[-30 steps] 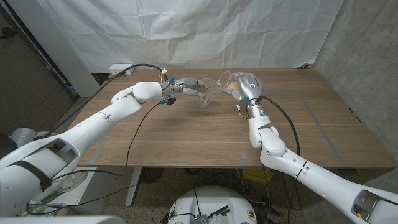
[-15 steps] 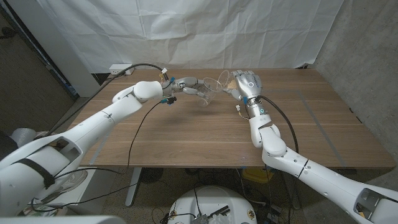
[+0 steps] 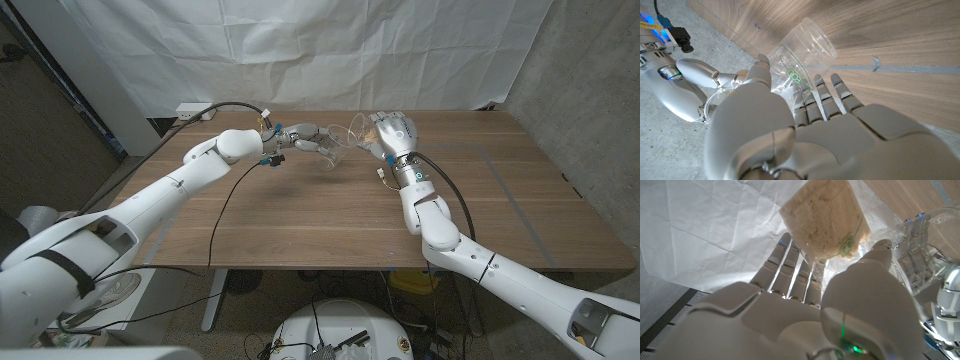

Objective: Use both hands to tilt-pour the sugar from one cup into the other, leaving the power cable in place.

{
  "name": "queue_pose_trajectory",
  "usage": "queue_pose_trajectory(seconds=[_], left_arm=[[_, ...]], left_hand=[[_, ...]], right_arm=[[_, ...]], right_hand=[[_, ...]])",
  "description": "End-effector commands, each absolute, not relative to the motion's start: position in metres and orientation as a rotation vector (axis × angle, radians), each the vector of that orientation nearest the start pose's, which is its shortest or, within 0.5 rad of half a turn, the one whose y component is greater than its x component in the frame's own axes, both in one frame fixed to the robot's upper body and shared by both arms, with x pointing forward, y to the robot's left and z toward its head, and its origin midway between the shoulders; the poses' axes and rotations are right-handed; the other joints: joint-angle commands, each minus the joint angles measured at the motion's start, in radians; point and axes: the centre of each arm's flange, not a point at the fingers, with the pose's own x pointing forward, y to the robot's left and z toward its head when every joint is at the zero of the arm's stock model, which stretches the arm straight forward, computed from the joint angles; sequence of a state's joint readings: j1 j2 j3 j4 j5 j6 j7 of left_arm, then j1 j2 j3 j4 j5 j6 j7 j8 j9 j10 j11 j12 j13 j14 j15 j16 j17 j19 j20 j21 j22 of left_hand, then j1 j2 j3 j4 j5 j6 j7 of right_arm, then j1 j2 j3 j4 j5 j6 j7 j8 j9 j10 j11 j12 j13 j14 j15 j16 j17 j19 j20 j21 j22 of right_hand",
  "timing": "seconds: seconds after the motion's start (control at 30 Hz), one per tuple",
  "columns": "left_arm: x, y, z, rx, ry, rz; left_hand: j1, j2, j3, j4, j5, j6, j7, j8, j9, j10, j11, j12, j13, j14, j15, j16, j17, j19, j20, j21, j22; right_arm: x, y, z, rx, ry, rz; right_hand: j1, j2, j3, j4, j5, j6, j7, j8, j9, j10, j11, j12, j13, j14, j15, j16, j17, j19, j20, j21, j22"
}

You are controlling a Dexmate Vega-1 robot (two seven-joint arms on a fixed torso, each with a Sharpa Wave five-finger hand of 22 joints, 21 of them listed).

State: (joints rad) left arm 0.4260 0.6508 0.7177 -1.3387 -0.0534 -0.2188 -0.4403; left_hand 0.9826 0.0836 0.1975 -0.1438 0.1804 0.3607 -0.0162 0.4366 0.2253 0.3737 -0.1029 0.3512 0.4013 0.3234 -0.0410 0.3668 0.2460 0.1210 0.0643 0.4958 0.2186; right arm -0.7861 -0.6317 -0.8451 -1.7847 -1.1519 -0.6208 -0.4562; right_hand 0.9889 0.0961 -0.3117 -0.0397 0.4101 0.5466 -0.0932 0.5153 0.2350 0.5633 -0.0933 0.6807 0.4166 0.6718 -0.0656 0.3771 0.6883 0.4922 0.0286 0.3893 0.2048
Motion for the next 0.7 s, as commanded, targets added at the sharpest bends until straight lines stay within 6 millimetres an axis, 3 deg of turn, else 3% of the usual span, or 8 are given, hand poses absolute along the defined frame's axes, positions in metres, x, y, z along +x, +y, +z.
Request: queue_pose_trajectory(seconds=[0.03,0.7], left_arm=[[0.646,0.176,0.076,1.044,-0.609,-0.653],[0.643,0.177,0.075,1.036,-0.621,-0.655]], left_hand=[[0.009,0.004,0.004,-0.007,0.002,0.007,-0.003,0.006,0.005,0.000,-0.008,-0.001,0.006,0.014,-0.057,0.006,0.003,0.002,-0.003,0.007,0.002],[0.011,0.004,0.003,-0.006,0.002,0.008,-0.003,0.006,0.005,0.002,-0.009,-0.004,0.008,0.013,-0.056,0.006,0.004,-0.001,-0.003,0.010,0.001]], right_arm=[[0.548,-0.133,0.013,-1.691,-0.986,-0.671],[0.543,-0.115,0.024,-1.833,-1.051,-0.671]], right_hand=[[0.002,0.007,-0.003,0.007,0.005,0.020,-0.011,0.007,0.004,0.007,-0.003,0.007,0.003,0.008,-0.136,-0.003,0.005,0.004,-0.003,0.008,0.001],[-0.001,0.007,-0.004,0.013,0.005,0.026,-0.017,0.012,0.002,0.011,-0.008,0.008,0.001,0.015,-0.140,-0.017,0.012,0.002,-0.006,0.009,0.000]])
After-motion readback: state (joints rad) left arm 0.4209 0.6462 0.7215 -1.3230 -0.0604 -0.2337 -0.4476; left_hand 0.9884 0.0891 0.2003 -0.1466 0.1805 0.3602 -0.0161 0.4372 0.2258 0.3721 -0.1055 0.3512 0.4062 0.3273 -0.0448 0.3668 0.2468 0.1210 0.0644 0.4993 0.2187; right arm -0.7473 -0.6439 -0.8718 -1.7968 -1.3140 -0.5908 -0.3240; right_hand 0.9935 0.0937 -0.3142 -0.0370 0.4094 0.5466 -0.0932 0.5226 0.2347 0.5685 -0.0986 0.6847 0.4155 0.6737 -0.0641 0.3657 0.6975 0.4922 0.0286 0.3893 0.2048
